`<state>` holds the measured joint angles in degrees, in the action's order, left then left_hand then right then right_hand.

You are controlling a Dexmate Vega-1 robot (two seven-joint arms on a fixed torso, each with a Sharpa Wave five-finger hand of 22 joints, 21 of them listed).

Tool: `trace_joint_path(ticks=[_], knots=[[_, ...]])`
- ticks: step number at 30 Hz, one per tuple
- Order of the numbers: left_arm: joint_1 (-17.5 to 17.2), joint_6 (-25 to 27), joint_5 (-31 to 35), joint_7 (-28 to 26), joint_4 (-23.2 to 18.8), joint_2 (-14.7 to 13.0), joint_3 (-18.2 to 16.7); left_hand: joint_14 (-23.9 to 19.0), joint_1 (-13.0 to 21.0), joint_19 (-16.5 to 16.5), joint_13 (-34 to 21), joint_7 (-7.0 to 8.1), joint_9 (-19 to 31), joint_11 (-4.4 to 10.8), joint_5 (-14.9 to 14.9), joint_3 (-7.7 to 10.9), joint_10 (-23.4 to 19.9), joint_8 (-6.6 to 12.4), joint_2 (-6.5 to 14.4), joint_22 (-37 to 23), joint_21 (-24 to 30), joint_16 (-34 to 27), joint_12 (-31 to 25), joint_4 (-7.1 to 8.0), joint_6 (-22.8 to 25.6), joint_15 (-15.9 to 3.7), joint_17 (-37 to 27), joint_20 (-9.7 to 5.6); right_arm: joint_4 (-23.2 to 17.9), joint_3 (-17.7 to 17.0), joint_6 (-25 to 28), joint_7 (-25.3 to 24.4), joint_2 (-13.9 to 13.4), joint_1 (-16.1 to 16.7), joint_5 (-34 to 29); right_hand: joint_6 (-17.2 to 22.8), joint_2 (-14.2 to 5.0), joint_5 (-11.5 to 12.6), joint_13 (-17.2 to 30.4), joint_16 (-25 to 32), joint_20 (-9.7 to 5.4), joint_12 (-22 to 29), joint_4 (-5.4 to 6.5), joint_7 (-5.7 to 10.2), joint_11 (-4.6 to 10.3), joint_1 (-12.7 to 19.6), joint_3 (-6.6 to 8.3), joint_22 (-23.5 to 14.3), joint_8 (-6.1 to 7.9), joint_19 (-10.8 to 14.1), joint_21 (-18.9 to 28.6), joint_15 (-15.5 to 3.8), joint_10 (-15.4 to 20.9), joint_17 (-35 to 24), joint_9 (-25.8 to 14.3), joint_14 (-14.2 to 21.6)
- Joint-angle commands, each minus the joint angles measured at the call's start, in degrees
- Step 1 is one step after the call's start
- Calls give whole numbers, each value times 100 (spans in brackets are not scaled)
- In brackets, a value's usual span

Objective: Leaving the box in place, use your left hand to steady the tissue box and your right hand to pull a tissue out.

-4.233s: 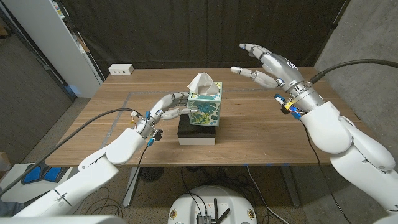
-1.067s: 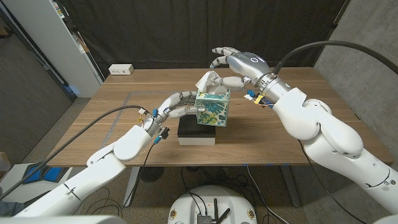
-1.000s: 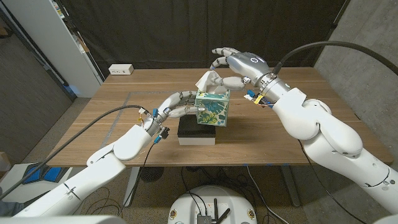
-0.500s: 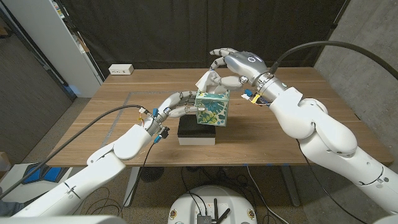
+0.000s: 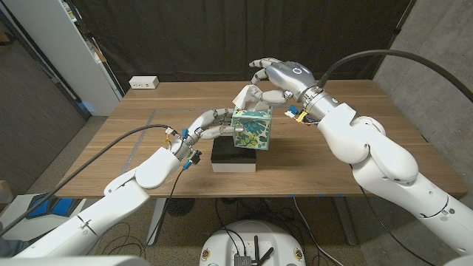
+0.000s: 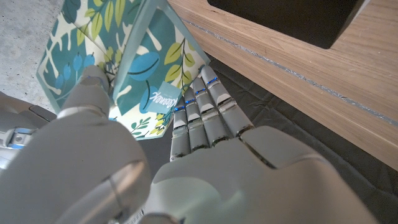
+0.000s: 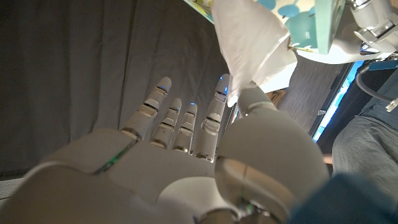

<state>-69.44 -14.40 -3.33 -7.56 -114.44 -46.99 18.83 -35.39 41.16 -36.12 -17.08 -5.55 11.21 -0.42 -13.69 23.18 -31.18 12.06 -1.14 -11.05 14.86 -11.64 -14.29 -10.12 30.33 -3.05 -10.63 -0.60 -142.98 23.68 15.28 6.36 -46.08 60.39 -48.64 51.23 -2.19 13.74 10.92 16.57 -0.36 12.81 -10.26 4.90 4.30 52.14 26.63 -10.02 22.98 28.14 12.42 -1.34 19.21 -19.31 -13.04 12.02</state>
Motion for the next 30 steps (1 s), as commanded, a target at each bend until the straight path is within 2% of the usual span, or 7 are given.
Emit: trace_joint_path(ticks=[1,4,9,15,19,24,30], knots=[[13,-10,-38,0,28,1,10,-25,325,-16,-16,-71,87,-16,-43,127,-7,35,391,-21,-7,1,5,85,156,-118,-14,27,95,95,-18,-103,87,-50,-92,290,-28,-42,11,61,-23,13,10,-1,65,177,-13,-10,145,93,37,-51,137,-43,-40,85],[23,-23,-52,19,41,-5,17,-13,317,-14,-17,-69,87,-16,-42,130,-6,33,399,-21,-7,5,7,90,155,-116,-16,25,81,112,15,-100,95,-33,-153,557,-72,-52,10,130,-73,34,2,15,97,294,-18,-13,239,170,50,-121,295,-77,-42,186],[30,-47,-30,16,39,-14,19,-17,306,-11,-19,-72,87,-8,-41,133,-9,31,402,-21,-8,5,8,93,154,-122,-16,30,56,145,64,-58,86,-13,-291,693,-80,-66,9,176,-110,41,1,29,135,364,-36,-15,278,246,67,-156,393,-101,-33,249],[14,-67,-52,19,42,-12,17,-14,299,-13,-21,-72,88,-4,-40,139,-13,28,407,-21,-8,8,9,92,154,-111,-16,30,117,193,-23,-595,127,154,-711,972,-44,-200,9,344,-195,64,18,36,187,473,-131,-25,340,517,144,-248,662,-180,5,512],[-7,-69,-80,15,42,-8,10,-10,296,-8,-23,-76,88,-21,-39,145,-10,28,411,-21,-10,11,13,91,158,-108,-14,34,129,230,-56,-752,140,220,-987,967,-40,-303,25,464,-201,80,56,78,376,479,-198,-35,339,661,186,-318,816,-251,-16,683],[-40,-48,-78,4,13,-22,-1,-16,287,-9,-26,-83,88,-21,-37,149,-17,25,412,-21,-9,9,13,89,156,-104,-15,37,87,258,-26,-669,205,252,-1204,837,-132,-344,68,543,-227,117,126,13,391,408,-252,-46,353,713,199,-359,969,-336,-132,733],[-67,-54,-81,-2,-9,-33,-17,-4,279,-8,-28,-77,88,-25,-36,154,-17,23,415,-21,-9,16,16,89,158,-112,-14,36,257,281,-95,-1416,356,443,-1547,758,-219,-357,134,624,-247,147,154,-47,416,341,-302,-53,401,748,207,-393,1035,-421,-261,788]])
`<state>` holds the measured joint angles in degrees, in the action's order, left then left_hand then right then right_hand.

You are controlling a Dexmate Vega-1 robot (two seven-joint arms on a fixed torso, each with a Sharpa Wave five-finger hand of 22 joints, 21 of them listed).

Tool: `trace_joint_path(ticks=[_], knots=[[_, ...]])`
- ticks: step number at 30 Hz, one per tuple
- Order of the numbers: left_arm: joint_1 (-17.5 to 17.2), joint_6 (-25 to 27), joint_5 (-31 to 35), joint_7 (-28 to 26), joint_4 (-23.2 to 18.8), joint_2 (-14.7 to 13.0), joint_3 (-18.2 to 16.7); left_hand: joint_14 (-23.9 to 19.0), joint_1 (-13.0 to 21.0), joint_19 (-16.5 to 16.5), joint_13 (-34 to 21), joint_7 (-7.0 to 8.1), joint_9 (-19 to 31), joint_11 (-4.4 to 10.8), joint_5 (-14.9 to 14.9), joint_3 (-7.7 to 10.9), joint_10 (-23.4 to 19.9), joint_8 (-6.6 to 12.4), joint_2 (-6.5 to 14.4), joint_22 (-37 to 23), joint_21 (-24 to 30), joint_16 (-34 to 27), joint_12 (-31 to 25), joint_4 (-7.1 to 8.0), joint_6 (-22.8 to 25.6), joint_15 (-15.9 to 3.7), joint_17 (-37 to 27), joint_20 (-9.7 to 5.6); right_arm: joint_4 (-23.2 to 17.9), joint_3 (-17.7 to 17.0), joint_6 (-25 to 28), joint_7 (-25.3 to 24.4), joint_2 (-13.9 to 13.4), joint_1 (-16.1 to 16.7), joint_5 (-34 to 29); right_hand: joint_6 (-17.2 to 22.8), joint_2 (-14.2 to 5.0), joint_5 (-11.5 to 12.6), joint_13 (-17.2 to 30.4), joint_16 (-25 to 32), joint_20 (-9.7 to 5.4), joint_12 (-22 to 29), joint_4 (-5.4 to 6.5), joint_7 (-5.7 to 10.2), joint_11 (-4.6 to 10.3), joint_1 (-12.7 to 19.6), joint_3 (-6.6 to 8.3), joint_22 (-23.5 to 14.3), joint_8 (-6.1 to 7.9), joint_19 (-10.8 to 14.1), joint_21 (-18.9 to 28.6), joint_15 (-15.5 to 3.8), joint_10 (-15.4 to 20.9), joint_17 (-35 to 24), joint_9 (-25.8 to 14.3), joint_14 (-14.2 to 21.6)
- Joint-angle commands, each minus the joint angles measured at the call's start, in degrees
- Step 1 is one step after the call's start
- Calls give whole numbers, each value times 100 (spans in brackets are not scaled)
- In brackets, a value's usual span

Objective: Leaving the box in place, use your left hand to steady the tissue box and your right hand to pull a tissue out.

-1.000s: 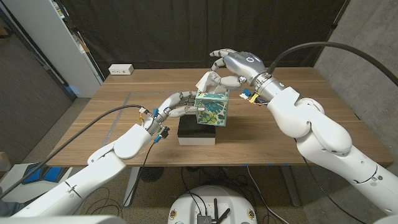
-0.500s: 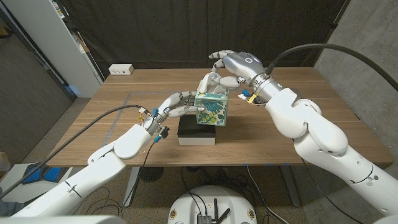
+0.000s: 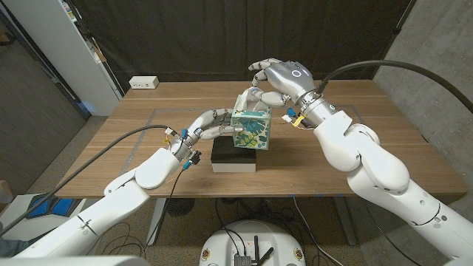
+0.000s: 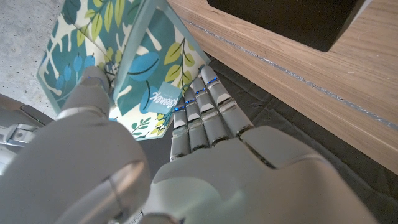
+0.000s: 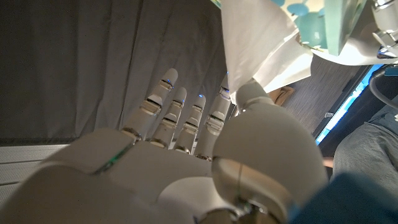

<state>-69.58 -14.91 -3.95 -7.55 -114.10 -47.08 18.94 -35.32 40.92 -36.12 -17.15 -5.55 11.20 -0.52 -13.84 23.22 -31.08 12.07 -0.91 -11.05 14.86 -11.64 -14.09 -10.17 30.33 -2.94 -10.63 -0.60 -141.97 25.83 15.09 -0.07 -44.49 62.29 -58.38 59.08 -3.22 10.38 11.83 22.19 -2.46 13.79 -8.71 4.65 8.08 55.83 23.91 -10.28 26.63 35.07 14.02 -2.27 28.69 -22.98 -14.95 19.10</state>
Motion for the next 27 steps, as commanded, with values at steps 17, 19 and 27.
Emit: trace_joint_path(ticks=[17,19,27], knots=[[-85,78,6,-6,-136,-45,-38,-15,274,-8,-28,-72,89,-9,-15,160,-31,15,389,-21,-10,18,3,91,153,-116,-12,34,213,26,35,-1328,458,499,-1045,-233,-263,-14,512,618,-98,538,-36,-90,413,-131,-270,-63,355,366,190,-619,1089,-484,-617,628],[-81,105,0,8,-149,-55,-38,-14,273,-10,-29,-64,89,-9,-15,163,-30,15,390,-21,-9,20,4,90,155,-120,-11,36,184,9,52,-1295,445,498,-1132,-252,-275,-11,549,626,-100,560,-39,-89,415,-133,-263,-65,370,386,201,-640,1120,-488,-644,659],[-95,88,-3,-26,-121,-33,-36,-31,266,-10,-32,-77,89,-5,-13,169,-34,14,389,-21,-9,14,7,85,160,-119,-11,37,164,-62,67,-1436,507,527,-1179,-298,-293,-14,728,661,-101,738,-58,-82,440,-154,-242,-71,452,433,236,-664,1468,-501,-761,799]])
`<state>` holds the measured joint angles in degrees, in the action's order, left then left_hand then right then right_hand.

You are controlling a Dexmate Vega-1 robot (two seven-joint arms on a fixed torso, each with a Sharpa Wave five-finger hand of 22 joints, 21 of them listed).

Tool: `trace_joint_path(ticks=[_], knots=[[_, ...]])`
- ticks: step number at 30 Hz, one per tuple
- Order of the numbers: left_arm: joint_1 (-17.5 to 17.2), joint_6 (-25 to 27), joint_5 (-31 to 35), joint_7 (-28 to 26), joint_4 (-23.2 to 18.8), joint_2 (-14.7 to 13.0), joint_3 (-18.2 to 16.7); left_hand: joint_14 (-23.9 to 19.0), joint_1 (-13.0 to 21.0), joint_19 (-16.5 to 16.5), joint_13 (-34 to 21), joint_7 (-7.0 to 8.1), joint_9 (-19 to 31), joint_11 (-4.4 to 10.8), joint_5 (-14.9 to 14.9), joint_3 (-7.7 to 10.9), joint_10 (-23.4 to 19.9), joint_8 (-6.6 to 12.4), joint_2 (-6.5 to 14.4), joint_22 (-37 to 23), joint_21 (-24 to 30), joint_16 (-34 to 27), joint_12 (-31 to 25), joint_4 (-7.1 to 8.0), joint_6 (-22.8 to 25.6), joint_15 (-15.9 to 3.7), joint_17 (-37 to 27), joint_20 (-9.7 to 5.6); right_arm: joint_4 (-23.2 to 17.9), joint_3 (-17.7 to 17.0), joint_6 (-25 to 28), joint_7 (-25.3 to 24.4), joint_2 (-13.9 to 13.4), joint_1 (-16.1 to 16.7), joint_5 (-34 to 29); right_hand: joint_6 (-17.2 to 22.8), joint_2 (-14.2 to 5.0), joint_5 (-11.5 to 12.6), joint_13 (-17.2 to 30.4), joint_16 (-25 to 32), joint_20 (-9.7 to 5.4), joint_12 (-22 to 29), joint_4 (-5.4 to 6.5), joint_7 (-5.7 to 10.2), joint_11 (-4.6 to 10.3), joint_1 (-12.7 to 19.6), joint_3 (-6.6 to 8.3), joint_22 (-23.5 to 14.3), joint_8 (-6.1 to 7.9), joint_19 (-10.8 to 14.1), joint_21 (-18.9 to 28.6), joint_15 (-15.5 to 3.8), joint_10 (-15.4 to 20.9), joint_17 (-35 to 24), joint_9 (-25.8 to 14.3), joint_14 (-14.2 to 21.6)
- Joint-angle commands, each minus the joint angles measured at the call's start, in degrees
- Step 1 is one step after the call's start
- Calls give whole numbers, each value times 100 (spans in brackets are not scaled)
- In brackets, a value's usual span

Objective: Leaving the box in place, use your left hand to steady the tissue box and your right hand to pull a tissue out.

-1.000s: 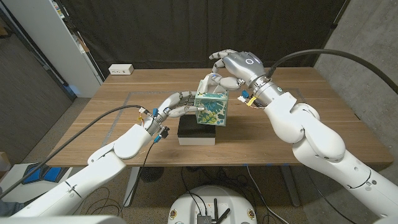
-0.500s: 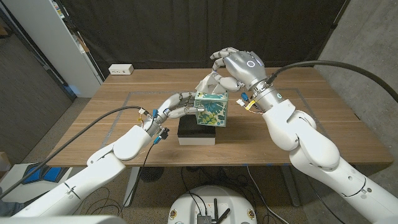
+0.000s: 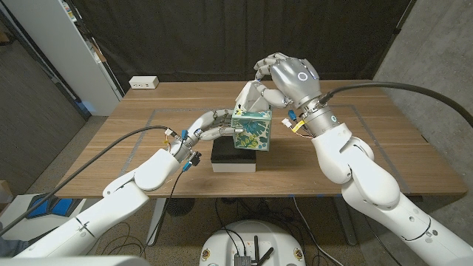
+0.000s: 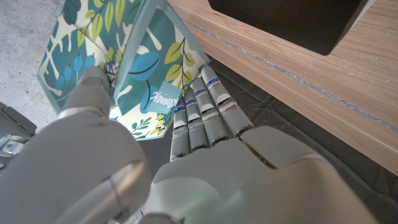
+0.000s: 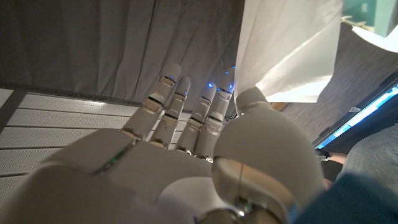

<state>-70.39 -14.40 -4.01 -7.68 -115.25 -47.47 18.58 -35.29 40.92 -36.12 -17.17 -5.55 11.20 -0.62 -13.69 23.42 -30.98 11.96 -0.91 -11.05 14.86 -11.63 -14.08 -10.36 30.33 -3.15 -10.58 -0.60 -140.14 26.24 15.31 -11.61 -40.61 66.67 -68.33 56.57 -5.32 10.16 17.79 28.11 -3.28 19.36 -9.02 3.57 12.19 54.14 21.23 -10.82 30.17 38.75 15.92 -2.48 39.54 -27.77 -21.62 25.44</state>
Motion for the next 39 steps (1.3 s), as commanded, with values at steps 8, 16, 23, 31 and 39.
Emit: trace_joint_path(ticks=[8,16,23,31,39], knots=[[-10,41,-4,-19,-2,8,-11,-28,262,-9,-33,-75,89,-7,-27,156,-45,20,387,-21,-9,18,9,99,154,-95,-14,35,70,-99,47,-513,196,56,-312,60,-55,3,353,87,-44,407,-67,136,49,29,57,-23,160,86,75,-724,787,-32,-89,295],[-11,48,-18,-7,-24,-16,-37,-20,263,-9,-36,-73,90,3,-24,159,-43,18,389,-21,-9,17,14,92,154,-100,-18,40,47,-132,144,-592,284,32,-378,64,-35,4,444,78,-63,458,-74,137,44,29,75,-23,183,92,86,-741,828,-30,-109,365],[-43,37,-28,-22,-51,-26,-65,-18,269,-8,-39,-75,90,-4,-23,162,-44,15,390,-21,-9,16,16,85,152,-94,-20,37,-67,-190,194,-455,302,-10,-403,42,-32,3,500,79,-73,471,-72,149,41,27,83,-24,182,105,98,-746,813,-43,-112,389],[-252,52,-89,6,-225,-199,-246,-6,282,-10,-42,-74,90,11,-19,159,-44,16,381,-21,-9,15,20,71,159,-95,-23,34,-199,-259,220,-235,404,-150,-370,18,-27,-2,565,65,-64,482,-60,172,43,5,82,-26,178,71,93,-725,792,-60,-113,376],[-241,77,-134,62,-314,-195,-306,-13,288,-9,-45,-82,90,5,-15,153,-45,17,374,-21,-9,7,23,65,167,-97,-27,28,-293,-304,302,-166,464,-92,-583,42,-26,-7,635,55,-68,490,-51,225,45,-18,80,-27,170,11,79,-707,768,-84,-74,355]])
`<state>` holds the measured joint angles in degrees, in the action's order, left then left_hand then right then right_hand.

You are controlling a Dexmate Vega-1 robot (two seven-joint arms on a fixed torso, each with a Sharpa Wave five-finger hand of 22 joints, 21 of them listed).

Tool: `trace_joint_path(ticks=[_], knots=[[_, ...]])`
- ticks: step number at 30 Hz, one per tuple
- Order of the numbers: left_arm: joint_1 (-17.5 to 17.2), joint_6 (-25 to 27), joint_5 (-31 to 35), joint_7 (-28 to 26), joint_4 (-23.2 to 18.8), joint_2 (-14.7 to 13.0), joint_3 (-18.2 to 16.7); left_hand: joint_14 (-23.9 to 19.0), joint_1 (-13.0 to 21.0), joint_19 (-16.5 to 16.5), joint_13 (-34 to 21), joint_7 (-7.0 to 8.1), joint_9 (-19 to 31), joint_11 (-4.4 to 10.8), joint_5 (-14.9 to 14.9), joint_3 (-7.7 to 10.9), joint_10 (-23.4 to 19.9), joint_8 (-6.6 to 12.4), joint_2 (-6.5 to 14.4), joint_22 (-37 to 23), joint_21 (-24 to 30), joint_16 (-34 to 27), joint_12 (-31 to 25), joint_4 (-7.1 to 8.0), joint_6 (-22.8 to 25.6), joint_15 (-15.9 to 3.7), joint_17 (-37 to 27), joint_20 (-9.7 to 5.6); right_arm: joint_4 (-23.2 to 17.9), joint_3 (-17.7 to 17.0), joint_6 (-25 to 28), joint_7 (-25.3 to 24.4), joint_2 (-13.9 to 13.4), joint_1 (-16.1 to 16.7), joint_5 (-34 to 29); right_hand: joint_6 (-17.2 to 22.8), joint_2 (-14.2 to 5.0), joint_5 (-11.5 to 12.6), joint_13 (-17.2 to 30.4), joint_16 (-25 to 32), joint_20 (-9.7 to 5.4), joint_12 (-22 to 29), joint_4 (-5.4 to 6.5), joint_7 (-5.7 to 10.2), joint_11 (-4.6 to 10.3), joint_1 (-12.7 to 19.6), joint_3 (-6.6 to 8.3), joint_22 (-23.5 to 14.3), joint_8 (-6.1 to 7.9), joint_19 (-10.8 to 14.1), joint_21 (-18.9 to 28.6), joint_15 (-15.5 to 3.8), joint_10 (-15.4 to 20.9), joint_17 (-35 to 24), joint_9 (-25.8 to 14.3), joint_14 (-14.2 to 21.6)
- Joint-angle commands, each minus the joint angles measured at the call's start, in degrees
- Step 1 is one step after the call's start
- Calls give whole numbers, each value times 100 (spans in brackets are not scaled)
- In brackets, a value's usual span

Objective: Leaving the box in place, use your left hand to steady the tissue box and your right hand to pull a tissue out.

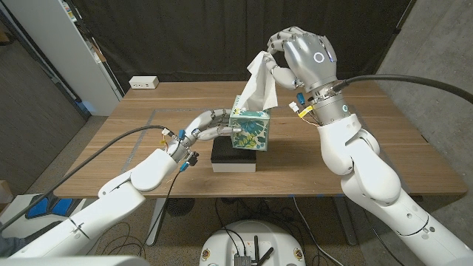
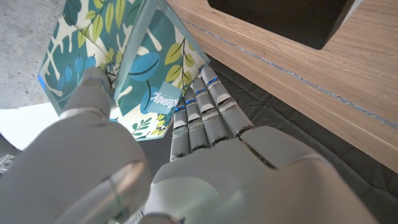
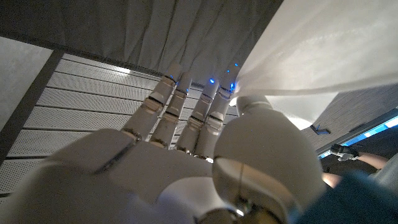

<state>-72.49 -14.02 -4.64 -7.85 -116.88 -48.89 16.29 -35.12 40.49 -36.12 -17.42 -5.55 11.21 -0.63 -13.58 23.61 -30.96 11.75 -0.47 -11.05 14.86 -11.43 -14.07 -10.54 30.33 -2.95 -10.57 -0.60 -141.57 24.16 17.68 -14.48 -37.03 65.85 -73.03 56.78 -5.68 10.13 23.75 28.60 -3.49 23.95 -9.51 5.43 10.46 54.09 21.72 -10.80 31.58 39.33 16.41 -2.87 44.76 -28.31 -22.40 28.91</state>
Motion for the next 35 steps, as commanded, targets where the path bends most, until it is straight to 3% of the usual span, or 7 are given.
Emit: trace_joint_path(ticks=[1,6,7,24,35], knots=[[7,51,-22,91,-148,-47,-41,-28,330,-9,-20,-79,90,0,-25,134,-47,38,335,-21,-9,-15,22,85,166,-113,-29,31,-134,-134,19,70,79,-16,-70,18,8,-4,47,2,-46,32,-2,40,218,-14,34,-29,27,-49,30,-670,245,-30,7,5],[149,20,60,34,8,175,174,-26,342,-7,-22,-75,91,-3,-24,132,-47,36,327,-21,-10,-16,24,76,164,-126,-30,27,-115,-274,-114,-84,11,-39,78,23,7,-3,86,-12,-42,38,3,55,222,-30,41,-30,30,-45,38,-669,242,-32,13,6],[198,17,44,110,26,145,193,-29,346,-4,-23,-76,91,3,-24,134,-43,35,326,-21,-11,-17,26,73,162,-125,-29,30,-87,-239,-78,-126,22,-81,-111,16,13,-4,92,-12,-44,39,2,59,222,-33,39,-30,29,-48,38,-667,242,-33,12,5],[133,105,124,-17,11,104,145,-23,363,9,-31,-71,92,14,-18,125,-45,29,327,-21,-16,-27,32,72,157,-128,-39,32,-79,-413,-143,-21,134,-402,245,9,10,-6,193,-12,-38,48,3,75,221,-58,49,-31,20,-47,53,-678,226,-62,41,30],[184,-112,89,24,195,164,214,-15,374,41,-35,-48,92,43,-12,110,-47,26,334,-20,-28,-40,36,74,154,-149,-51,22,-119,-340,-20,138,158,-298,91,-1,15,-6,256,-17,-32,48,9,85,222,-90,57,-31,7,-48,62,-673,208,-67,70,71]])
